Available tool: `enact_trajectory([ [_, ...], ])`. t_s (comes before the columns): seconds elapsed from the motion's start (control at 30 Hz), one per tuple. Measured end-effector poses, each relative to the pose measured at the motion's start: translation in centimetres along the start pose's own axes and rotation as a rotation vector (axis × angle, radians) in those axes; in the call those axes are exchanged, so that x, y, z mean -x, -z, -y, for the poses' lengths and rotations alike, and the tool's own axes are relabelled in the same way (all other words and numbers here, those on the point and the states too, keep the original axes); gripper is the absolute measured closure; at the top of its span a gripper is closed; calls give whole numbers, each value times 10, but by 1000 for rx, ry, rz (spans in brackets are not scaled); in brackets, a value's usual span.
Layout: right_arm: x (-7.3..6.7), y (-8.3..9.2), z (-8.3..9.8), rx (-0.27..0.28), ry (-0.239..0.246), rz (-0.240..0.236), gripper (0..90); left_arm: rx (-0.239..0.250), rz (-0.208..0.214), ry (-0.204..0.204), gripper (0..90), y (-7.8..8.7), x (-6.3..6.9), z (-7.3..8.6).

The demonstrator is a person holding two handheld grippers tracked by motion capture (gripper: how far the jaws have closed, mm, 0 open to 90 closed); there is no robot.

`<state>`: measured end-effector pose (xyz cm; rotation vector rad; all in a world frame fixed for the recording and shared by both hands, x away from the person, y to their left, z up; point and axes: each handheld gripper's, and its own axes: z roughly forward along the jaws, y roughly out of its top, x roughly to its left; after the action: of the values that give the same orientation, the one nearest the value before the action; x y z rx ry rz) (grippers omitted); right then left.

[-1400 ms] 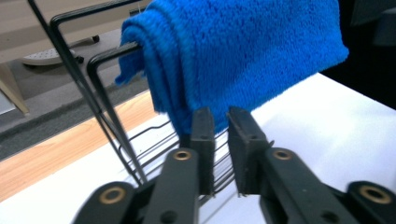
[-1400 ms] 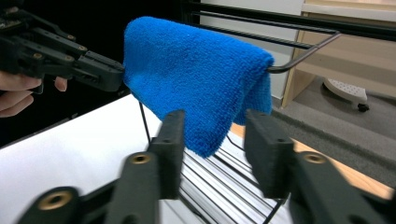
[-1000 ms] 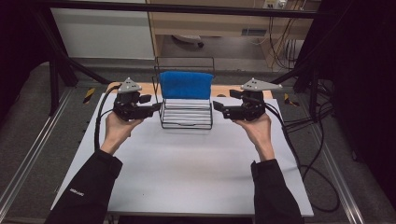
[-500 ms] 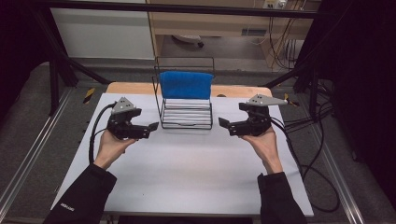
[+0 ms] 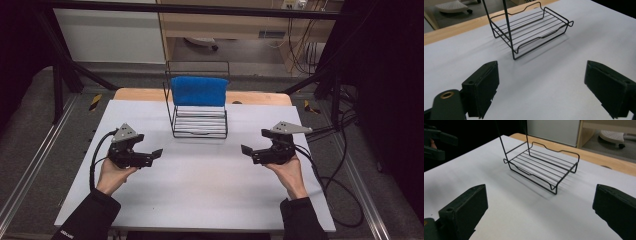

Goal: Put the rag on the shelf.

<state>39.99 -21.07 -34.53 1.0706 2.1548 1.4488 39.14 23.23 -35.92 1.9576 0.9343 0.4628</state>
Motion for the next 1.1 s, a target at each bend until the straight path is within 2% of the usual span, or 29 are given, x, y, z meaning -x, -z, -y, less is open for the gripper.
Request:
enact_trajectory([
  [0.17, 3, 1, 20, -22, -8, 1, 5, -21, 12, 2, 125, -3, -2, 20],
  [0.33, 6, 2, 37, -39, -16, -5, 6, -31, 24, 32, 126, -6, -5, 38],
  [0.47, 8, 4, 49, -49, -17, -2, 5, -48, 26, 39, 126, -7, -7, 51],
  [0.87, 15, 9, 90, -95, -31, 0, 5, -61, 30, 29, 135, -4, -9, 73],
  [1.1, 19, 12, 104, -110, -48, -4, 6, -74, 35, 20, 137, -7, -8, 81],
])
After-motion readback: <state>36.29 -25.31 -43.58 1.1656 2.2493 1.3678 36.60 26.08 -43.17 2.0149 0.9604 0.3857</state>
